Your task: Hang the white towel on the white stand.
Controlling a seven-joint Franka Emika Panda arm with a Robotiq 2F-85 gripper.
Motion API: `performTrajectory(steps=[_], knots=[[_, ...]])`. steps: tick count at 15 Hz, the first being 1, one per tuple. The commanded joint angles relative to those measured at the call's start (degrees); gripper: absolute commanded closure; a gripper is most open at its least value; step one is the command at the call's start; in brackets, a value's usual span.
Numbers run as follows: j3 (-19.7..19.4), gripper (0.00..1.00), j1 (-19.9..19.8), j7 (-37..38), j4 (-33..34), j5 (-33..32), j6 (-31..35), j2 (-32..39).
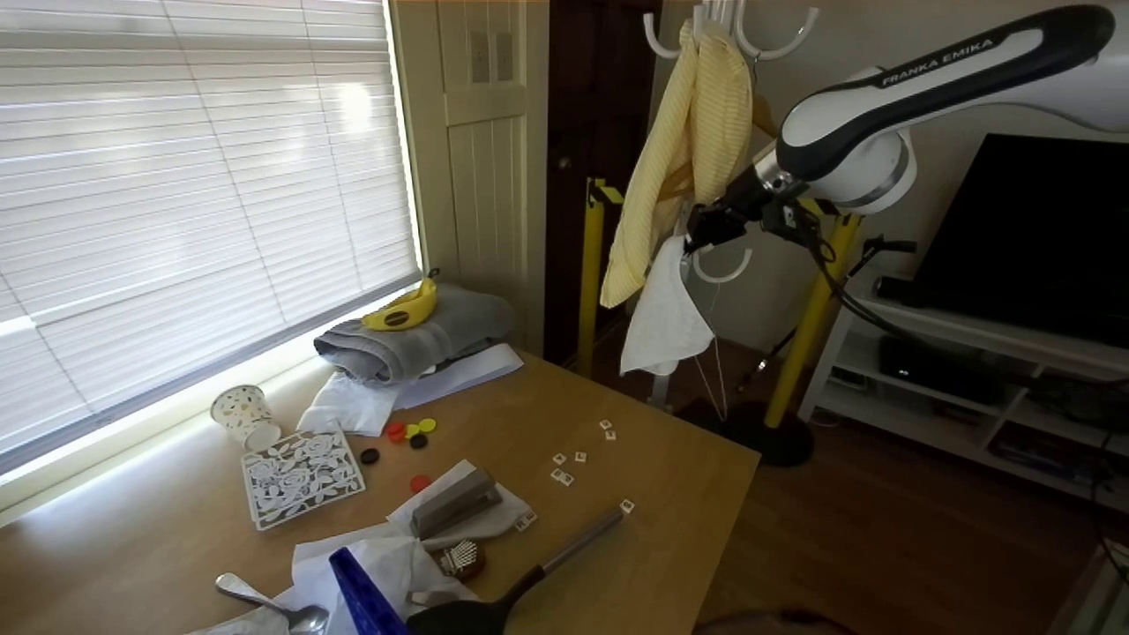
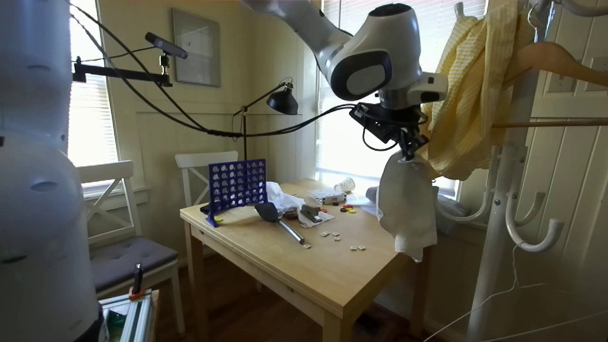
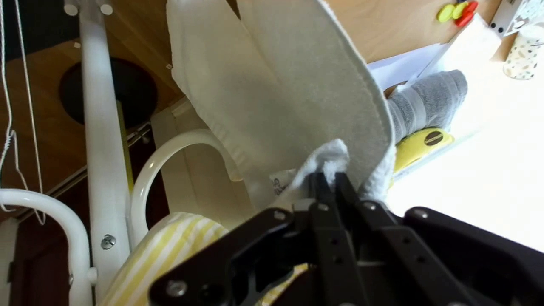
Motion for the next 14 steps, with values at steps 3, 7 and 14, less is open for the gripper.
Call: performTrajectory(steps=[3,7,14], knots=[[9.4,0.98,-10.1,4.9,8.8,-1.5,-2.6,6.7],[15.5,0.98,-16.3,7.4,12.2,-2.5,-4.0,9.4],[16.6,0.98,-18.9,16.5,14.7,-9.6,-1.1,13.1]])
